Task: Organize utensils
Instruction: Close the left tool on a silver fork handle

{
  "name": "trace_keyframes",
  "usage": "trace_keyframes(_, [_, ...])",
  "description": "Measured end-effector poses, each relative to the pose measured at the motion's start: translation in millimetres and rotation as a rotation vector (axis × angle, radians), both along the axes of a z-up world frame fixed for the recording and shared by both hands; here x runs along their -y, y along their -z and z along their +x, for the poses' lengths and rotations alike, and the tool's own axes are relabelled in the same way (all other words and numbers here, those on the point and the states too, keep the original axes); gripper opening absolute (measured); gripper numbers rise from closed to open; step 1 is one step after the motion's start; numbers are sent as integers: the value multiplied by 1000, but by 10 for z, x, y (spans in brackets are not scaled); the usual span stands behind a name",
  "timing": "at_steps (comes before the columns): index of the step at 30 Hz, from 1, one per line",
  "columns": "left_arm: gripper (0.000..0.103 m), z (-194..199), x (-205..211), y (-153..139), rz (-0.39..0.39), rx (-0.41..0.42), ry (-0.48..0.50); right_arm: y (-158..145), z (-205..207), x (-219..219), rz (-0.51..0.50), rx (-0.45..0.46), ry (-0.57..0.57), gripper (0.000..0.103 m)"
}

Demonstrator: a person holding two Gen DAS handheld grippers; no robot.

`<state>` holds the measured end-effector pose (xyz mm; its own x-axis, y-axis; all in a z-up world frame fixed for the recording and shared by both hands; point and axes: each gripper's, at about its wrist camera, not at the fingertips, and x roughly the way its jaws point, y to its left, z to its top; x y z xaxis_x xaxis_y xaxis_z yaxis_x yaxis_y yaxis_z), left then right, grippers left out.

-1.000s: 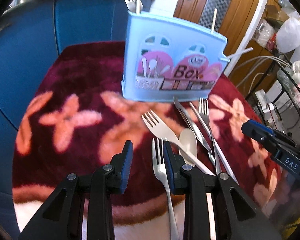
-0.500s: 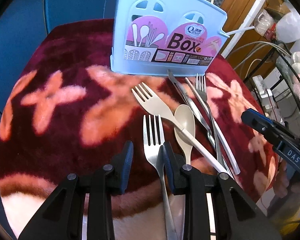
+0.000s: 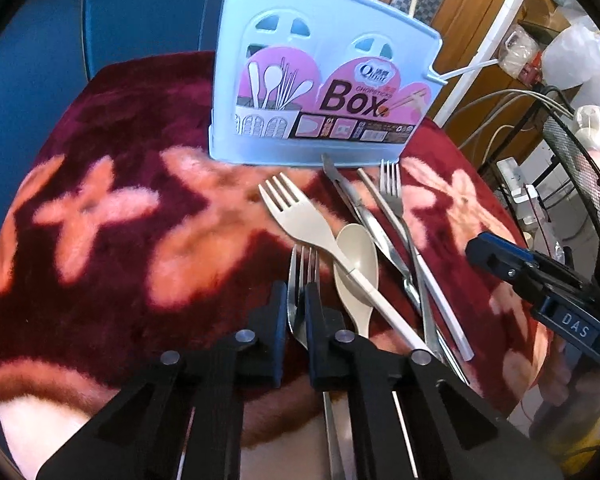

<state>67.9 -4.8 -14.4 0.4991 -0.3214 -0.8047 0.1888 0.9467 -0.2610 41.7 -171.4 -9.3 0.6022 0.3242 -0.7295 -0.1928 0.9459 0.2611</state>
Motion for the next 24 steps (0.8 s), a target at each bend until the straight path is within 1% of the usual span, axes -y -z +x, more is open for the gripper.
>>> trace_keyframes(3, [4, -16, 10, -18, -20, -6, 21, 6, 4, 2, 1, -1, 4, 37])
trace_keyframes(7, [5, -16, 67, 16, -1, -12, 38, 16, 6, -7, 1, -4, 2, 37])
trace_keyframes(11, [5, -6, 41, 30, -29, -21, 38, 16, 7, -3, 0, -4, 3, 37])
trace_keyframes(12, [4, -6, 14, 34, -49, -20, 28, 17, 6, -2, 1, -5, 3, 37])
trace_keyframes(14, [4, -19, -17, 31, -62, -14, 18, 20, 8, -1, 2, -7, 7, 37])
trace_keyframes(17, [0, -63, -74, -35, -80, 18, -3, 19, 31, 5, 6, -14, 5, 37])
trace_keyframes(20, [0, -78, -145, -108, -53, 56, -43, 0, 77, -6, 0, -15, -2, 37])
trace_keyframes(24, [0, -38, -310, -103, -65, 46, -95, 3, 195, -34, 5, -29, -18, 37])
